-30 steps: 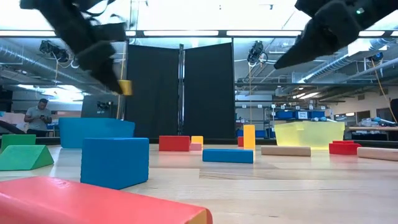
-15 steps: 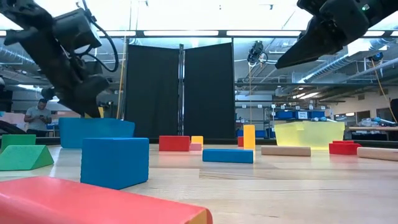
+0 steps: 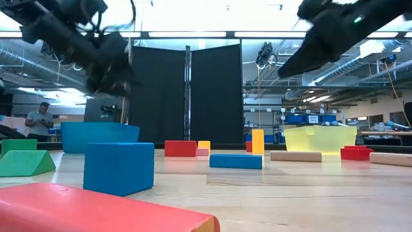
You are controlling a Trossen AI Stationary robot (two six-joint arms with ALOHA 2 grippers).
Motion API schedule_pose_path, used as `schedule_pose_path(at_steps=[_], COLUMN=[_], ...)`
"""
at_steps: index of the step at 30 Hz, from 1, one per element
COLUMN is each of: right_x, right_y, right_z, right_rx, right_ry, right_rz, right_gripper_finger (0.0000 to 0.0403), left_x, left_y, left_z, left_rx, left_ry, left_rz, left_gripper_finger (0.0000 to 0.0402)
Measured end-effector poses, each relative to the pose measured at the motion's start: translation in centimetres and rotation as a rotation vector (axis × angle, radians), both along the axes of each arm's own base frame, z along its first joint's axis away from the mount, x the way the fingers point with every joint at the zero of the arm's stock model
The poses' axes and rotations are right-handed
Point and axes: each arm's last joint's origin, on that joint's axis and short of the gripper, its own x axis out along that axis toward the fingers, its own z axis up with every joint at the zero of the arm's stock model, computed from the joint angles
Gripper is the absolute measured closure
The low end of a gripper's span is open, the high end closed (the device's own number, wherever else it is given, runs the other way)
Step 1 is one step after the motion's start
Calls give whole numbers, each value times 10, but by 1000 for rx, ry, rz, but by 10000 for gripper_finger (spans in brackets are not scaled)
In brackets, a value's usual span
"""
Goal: Sort blocks by size
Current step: Put the large yellow block into the yellow bin
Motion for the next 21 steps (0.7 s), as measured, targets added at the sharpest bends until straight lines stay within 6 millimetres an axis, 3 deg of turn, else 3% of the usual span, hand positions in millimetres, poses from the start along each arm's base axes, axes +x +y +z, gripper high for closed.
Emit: schedule_pose_path(at_steps=[5, 11, 21], right_x=[15, 27, 42], right_y=[-45, -94, -126], right_z=[-14, -34, -69], right_rx=[4, 105, 148], right_ry=[68, 101, 112], right_rz=[-187, -247, -293], right_gripper_finger=[154, 133, 82], left_x=[9, 9, 8], left_y=[-12, -25, -34], left_z=[16, 17, 16], left_rx=[60, 55, 53], left_ry=[-160, -171, -157], left_rz=[-96, -161, -211], left_gripper_finger=[70, 99, 120])
